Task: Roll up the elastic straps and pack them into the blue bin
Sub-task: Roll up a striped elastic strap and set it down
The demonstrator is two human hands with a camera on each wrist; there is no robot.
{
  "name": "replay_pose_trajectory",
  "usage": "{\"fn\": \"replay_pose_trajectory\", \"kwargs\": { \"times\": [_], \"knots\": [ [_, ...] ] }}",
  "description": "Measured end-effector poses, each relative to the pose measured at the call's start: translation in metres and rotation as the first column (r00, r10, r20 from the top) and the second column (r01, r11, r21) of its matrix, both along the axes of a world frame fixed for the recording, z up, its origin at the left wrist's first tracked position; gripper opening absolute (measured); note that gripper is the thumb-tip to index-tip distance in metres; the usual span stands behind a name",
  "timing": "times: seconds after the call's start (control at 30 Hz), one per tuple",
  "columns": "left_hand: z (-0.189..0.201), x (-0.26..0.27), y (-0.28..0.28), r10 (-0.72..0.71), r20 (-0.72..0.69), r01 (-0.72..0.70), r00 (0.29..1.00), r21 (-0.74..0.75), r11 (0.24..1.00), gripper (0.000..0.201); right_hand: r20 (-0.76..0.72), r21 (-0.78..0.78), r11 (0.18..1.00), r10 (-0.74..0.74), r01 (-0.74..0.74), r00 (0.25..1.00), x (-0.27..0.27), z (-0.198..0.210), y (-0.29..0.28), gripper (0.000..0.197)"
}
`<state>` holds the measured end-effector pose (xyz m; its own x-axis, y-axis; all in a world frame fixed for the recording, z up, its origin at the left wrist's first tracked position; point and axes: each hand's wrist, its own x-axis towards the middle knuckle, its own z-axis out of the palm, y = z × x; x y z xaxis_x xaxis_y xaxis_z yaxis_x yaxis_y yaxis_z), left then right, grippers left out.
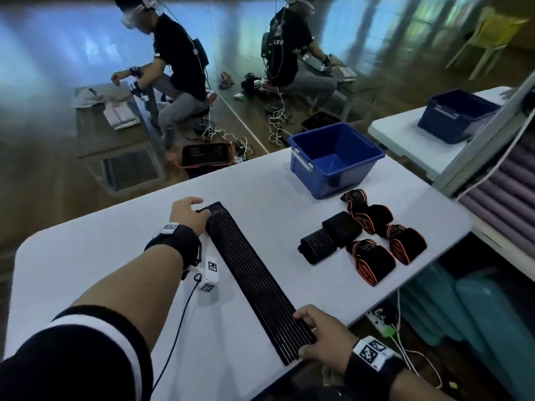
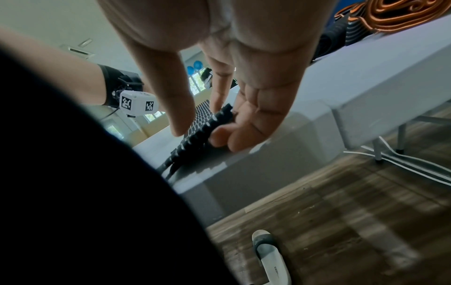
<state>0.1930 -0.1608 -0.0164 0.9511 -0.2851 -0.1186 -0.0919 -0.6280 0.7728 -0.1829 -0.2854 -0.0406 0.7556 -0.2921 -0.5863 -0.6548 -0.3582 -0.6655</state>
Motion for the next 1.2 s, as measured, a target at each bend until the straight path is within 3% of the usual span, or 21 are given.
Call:
{"fn": "replay_pose_trajectory", "kwargs": {
  "times": [0.1, 0.27, 0.47, 0.57, 0.7, 0.8, 0.87, 1.0, 1.1, 1.2],
  "knots": [
    [-0.010, -0.024, 0.016, -0.049, 0.015, 0.049, 0.999, 0.046, 0.998, 0.030, 0.014, -0.016, 0.998, 0.064, -0.064, 0.998, -0.001, -0.005, -0.006, 0.078],
    [-0.022, -0.110, 0.043, -0.222, 0.013, 0.219, 0.975, 0.107, 0.970, 0.025, 0.017, -0.148, 0.964, 0.224, -0.219, 0.975, -0.001, -0.008, -0.014, 0.074],
    [-0.026, -0.207, 0.067, -0.449, -0.056, 0.453, 0.892, 0.092, 0.887, 0.014, -0.041, -0.325, 0.802, 0.518, -0.501, 0.855, -0.001, 0.005, -0.022, 0.063],
    [-0.035, -0.240, 0.075, -0.546, -0.114, 0.557, 0.830, 0.112, 0.823, 0.035, -0.019, -0.356, 0.770, 0.560, -0.529, 0.828, -0.001, 0.002, -0.028, 0.061],
    [-0.051, -0.263, 0.078, -0.619, -0.124, 0.628, 0.775, 0.256, 0.735, 0.072, 0.017, -0.382, 0.716, 0.637, -0.584, 0.771, 0.000, -0.009, -0.033, 0.059],
    [-0.053, -0.275, 0.074, -0.631, -0.142, 0.635, 0.763, 0.353, 0.688, 0.083, 0.072, -0.395, 0.705, 0.663, -0.589, 0.746, 0.002, -0.013, -0.035, 0.053],
    [-0.055, -0.280, 0.073, -0.607, -0.129, 0.606, 0.784, 0.374, 0.703, 0.078, 0.118, -0.416, 0.708, 0.664, -0.570, 0.739, 0.004, -0.017, -0.037, 0.046],
    [-0.059, -0.287, 0.070, -0.485, -0.065, 0.479, 0.872, 0.317, 0.818, 0.054, 0.197, -0.454, 0.732, 0.638, -0.508, 0.744, 0.013, -0.020, -0.038, 0.029],
    [-0.059, -0.288, 0.064, -0.405, -0.065, 0.403, 0.912, 0.313, 0.860, 0.050, 0.149, -0.472, 0.720, 0.633, -0.509, 0.759, 0.024, -0.018, -0.037, 0.024],
    [-0.058, -0.287, 0.058, -0.251, -0.102, 0.269, 0.963, 0.238, 0.933, 0.031, 0.130, -0.456, 0.751, 0.588, -0.478, 0.799, 0.033, -0.017, -0.038, 0.021]
  ]
}}
